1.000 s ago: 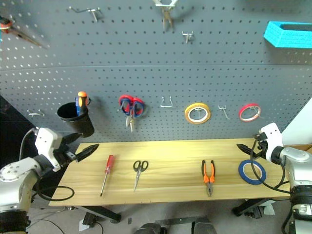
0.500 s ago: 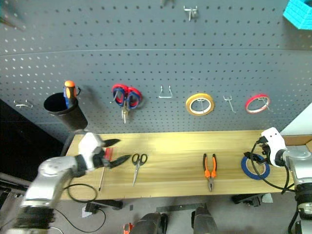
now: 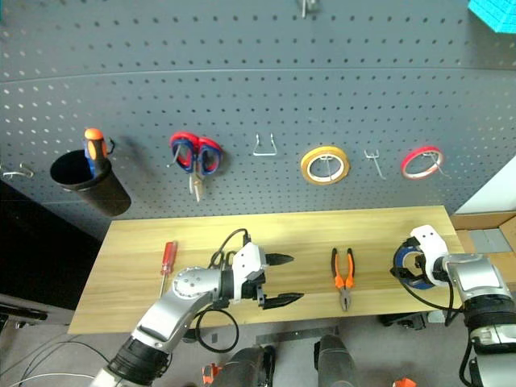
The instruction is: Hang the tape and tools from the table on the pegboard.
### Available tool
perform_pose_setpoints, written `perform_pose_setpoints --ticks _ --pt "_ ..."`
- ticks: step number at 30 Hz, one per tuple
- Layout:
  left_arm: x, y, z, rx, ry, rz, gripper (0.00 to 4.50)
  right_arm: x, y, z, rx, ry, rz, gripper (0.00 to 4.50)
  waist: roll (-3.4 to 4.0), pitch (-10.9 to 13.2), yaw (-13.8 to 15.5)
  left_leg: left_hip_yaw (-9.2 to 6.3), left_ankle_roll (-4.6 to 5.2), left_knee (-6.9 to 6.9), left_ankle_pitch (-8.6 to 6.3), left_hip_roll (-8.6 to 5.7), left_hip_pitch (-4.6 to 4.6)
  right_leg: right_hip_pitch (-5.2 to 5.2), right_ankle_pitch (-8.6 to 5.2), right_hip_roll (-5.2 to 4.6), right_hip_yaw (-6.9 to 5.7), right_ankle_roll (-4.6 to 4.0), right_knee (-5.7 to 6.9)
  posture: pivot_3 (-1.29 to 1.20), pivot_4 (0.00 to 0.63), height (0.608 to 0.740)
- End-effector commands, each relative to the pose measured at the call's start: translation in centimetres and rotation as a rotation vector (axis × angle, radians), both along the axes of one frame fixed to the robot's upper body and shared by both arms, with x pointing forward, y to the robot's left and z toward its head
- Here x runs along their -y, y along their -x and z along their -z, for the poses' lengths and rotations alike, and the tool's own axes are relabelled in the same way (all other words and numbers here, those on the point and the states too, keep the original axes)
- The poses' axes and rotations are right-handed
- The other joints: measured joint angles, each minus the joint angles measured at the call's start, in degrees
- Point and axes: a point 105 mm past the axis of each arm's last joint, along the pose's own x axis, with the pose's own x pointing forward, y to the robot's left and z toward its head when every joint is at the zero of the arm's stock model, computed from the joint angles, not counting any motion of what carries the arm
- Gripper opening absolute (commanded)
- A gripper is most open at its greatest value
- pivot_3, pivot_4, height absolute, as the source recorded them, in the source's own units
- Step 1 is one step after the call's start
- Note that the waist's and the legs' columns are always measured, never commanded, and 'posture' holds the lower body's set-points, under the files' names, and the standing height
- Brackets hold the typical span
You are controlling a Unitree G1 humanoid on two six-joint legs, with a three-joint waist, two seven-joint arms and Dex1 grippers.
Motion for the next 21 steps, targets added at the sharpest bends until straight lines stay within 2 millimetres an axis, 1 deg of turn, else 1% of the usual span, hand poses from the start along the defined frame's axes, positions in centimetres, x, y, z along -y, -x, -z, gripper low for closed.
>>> perform_pose_setpoints --ticks 1,4,7,11,14,15,16,19,21 --pt "0.3 0.8 -1.0 0.027 0.011 0.02 4.43 -0.4 0.0 0.3 -0.001 -0.009 0.003 4.5 -0.01 0.1 0.0 -0.01 0.0 0.0 0.0 0.0 0.0 0.0 0.0 0.0 -0.01 0.0 0.0 -0.09 0.294 0.74" --pt "-0.1 1.1 -1.0 0.023 -0.002 0.012 4.43 -0.6 0.0 1.1 -0.014 -0.005 0.021 4.5 -0.04 0.2 0.0 -0.01 0.0 0.01 0.0 -0.01 -0.03 0.0 0.0 0.0 -0.01 0.01 -0.05 -0.08 0.299 0.74" --pt "-1.1 1.2 -1.0 0.018 -0.024 -0.013 4.43 -0.7 -0.2 1.9 -0.009 -0.011 0.052 4.5 -0.09 0.3 0.1 -0.03 0.0 0.0 0.0 -0.01 -0.04 0.0 0.0 0.0 -0.01 0.01 -0.07 -0.05 0.304 0.74" --pt "-2.2 1.5 -1.2 0.014 -0.049 -0.021 4.43 -0.6 -0.2 2.8 -0.011 -0.021 0.106 4.5 -0.41 0.5 0.2 -0.07 0.0 0.01 0.0 0.0 -0.02 0.02 0.01 0.0 -0.04 0.0 -0.05 -0.04 0.307 0.74" --pt "-2.7 1.5 -1.5 0.014 -0.057 -0.028 4.5 -0.6 -0.4 3.0 0.002 -0.012 0.139 3.93 -0.65 0.6 0.4 -0.14 -0.01 0.1 0.0 0.0 -0.03 0.06 0.02 0.0 -0.11 0.01 -0.06 -0.04 0.304 0.74" --pt "-2.7 1.5 -1.6 0.014 -0.057 -0.028 4.5 -1.4 -0.4 2.9 0.008 -0.038 0.107 3.62 -0.67 0.7 0.4 -0.15 -0.01 0.14 0.0 0.0 -0.04 0.06 0.03 0.0 -0.11 0.02 -0.06 -0.04 0.304 0.74" --pt "-2.7 1.4 -1.7 0.015 -0.056 -0.028 4.5 -1.6 -0.2 3.0 0.003 -0.041 0.102 3.29 -0.67 0.7 0.4 -0.15 -0.01 0.18 -0.01 0.0 -0.07 0.06 0.03 0.0 -0.11 0.02 -0.06 -0.04 0.303 0.74" --pt "-2.5 1.0 -2.2 0.023 -0.05 -0.021 4.5 -1.6 -0.1 3.1 -0.005 -0.011 0.119 2.35 -0.67 0.7 0.5 -0.16 -0.01 0.19 -0.01 -0.01 -0.08 0.05 0.03 0.0 -0.12 0.02 -0.07 -0.05 0.295 0.74" --pt "-2.3 0.7 -2.6 0.036 -0.045 -0.008 4.5 -1.6 -0.2 2.9 0.002 -0.005 0.125 1.55 -0.67 0.7 0.5 -0.18 -0.01 0.19 -0.01 -0.01 -0.09 0.05 0.03 0.0 -0.14 0.02 -0.06 -0.07 0.288 0.74"
